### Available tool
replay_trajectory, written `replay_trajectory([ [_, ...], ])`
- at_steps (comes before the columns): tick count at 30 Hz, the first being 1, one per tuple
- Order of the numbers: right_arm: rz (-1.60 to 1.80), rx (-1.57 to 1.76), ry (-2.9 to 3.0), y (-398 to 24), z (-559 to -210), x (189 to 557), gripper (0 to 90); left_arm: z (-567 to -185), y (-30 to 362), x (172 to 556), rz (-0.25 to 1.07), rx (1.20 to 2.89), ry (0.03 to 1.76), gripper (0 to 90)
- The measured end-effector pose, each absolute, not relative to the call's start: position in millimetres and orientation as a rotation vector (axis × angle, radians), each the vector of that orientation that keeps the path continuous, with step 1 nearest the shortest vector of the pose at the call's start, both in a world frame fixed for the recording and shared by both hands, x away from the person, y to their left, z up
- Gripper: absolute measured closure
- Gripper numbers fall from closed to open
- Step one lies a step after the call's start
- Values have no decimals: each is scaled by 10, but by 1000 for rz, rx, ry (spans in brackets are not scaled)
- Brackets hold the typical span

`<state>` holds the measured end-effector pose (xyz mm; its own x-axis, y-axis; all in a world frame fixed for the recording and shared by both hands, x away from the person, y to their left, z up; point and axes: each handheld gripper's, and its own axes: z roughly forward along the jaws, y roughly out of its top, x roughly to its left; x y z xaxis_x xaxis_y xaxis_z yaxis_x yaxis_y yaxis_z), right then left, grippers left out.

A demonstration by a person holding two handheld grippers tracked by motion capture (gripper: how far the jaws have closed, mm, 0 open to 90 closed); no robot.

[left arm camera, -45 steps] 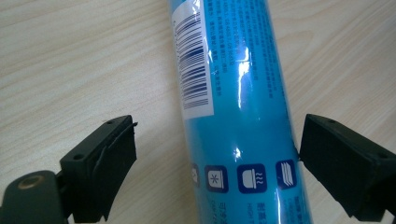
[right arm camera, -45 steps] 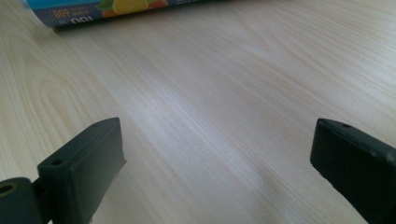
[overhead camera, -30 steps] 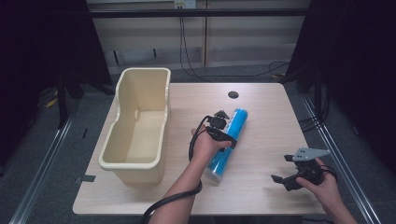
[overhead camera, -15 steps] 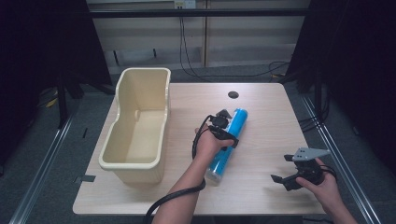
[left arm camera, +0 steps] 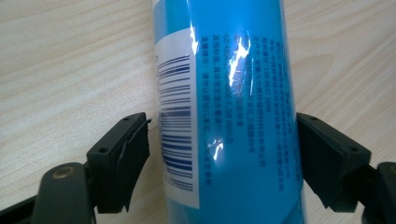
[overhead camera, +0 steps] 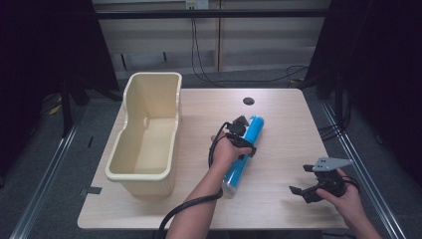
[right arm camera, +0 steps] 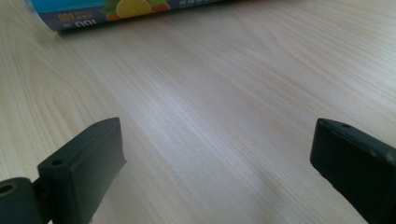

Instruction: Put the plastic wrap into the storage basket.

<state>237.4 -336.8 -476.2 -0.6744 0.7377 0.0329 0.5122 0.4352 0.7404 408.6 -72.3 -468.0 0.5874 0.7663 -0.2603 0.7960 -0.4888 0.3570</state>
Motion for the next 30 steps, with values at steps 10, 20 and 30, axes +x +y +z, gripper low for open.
replay_trajectory([
  [10, 1096, 1084, 2385, -3398, -4743, 2367, 27, -4738, -790, 4112, -123, 2402, 1262, 255],
  [20, 1112, 1080, 2374, -3422, -4729, 2342, 27, -4713, -873, 4128, -137, 2418, 1357, 320],
  [30, 1121, 1077, 2377, -3426, -4729, 2346, 28, -4585, -751, 4132, -224, 2446, 1444, 322],
])
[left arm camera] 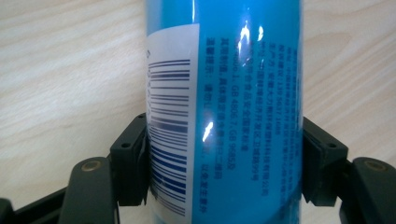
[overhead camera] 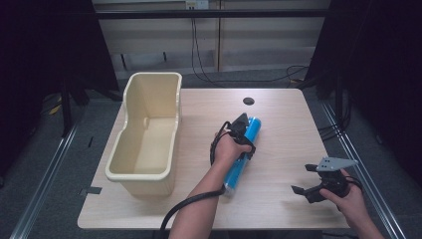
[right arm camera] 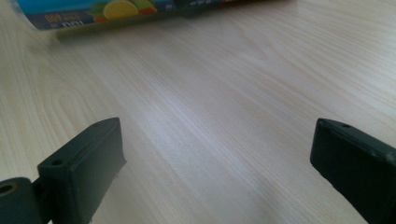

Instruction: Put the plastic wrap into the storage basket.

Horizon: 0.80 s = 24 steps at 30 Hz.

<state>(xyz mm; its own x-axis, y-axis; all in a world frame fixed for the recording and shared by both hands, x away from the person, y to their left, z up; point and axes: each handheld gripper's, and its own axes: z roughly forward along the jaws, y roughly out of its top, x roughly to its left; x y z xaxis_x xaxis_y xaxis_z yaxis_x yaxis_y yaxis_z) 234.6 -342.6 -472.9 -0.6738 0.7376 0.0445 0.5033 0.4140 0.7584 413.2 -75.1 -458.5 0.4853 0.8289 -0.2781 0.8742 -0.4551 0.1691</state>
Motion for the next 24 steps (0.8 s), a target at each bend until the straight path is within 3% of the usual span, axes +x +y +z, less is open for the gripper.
replay_trajectory([
  [24, 1136, 1071, 2373, -3408, -4719, 2344, 27, -4135, -463, 4172, -219, 2436, 1462, 322],
])
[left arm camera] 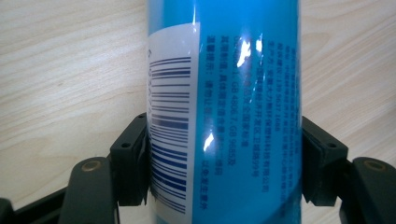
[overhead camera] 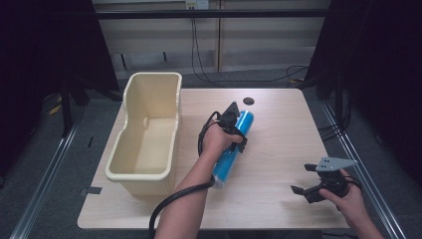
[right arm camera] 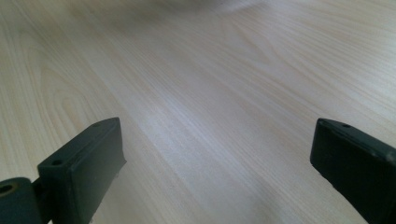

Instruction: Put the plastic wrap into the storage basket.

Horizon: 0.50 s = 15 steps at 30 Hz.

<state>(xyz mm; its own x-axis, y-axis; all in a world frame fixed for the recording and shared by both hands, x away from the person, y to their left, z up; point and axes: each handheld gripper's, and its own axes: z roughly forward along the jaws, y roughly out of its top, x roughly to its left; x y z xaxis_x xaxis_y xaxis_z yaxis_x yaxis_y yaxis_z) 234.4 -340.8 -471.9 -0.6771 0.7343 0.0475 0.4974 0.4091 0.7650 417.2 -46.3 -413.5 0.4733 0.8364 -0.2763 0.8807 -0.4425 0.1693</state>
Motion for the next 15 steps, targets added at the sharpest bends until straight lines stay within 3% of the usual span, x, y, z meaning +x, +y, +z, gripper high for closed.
replay_trajectory([
  [15, 1141, 1063, 2371, -3403, -4717, 2344, 27, -3744, -257, 4182, -190, 2411, 1502, 322],
])
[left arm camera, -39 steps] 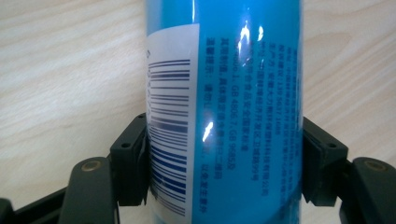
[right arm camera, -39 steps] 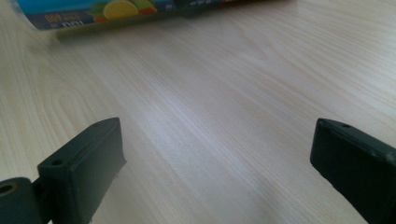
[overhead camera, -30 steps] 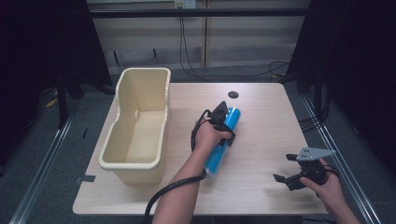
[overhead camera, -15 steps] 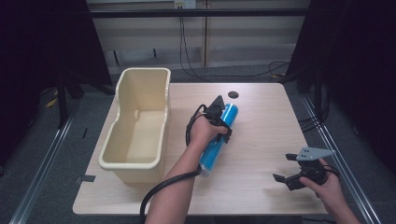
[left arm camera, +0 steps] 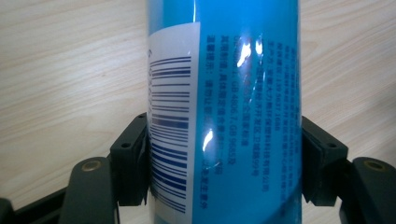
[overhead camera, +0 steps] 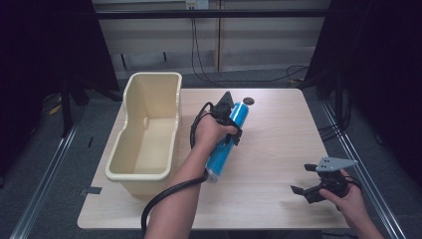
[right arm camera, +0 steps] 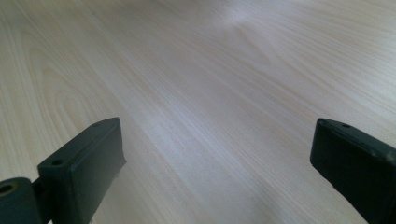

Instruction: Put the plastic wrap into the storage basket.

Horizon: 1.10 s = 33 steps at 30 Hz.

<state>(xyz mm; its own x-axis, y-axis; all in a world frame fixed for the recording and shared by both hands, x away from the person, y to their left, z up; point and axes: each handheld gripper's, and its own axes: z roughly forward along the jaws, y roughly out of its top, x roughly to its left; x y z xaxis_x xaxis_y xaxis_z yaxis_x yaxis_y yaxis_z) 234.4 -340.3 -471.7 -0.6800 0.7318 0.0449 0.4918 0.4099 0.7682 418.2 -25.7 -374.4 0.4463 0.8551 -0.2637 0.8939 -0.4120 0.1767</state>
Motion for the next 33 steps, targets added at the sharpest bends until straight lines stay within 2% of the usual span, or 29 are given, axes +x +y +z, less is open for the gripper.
replay_trajectory([
  [13, 1142, 1060, 2368, -3394, -4712, 2348, 28, -3386, -29, 4162, -180, 2378, 1532, 322],
  [33, 1143, 1061, 2373, -3374, -4710, 2351, 27, -3043, 220, 4122, -176, 2342, 1580, 322],
])
